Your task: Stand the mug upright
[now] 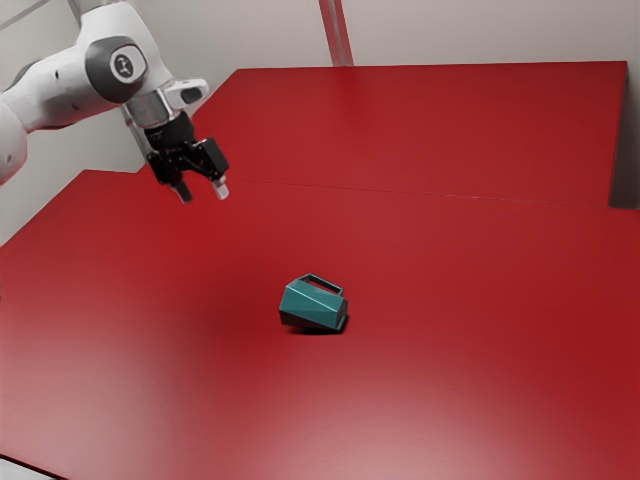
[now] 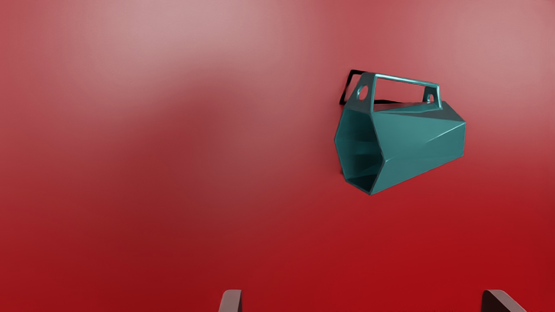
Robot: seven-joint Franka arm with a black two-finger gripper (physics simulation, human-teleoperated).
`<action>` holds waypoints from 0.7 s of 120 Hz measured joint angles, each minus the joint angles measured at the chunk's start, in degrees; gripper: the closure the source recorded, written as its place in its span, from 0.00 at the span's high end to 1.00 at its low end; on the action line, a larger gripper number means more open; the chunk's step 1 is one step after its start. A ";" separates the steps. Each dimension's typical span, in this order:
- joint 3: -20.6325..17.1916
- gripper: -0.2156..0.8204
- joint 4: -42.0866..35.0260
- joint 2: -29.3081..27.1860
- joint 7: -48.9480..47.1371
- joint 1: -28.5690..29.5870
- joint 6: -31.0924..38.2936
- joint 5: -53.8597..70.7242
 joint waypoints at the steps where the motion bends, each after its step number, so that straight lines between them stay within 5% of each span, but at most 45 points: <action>1: 0.17 0.79 -0.44 0.00 0.12 0.08 0.17 -0.59; 39: 1.16 0.79 -14.22 0.16 6.50 0.09 11.40 -16.83; 84: 0.92 0.79 -21.66 3.85 15.24 -0.98 19.86 -29.06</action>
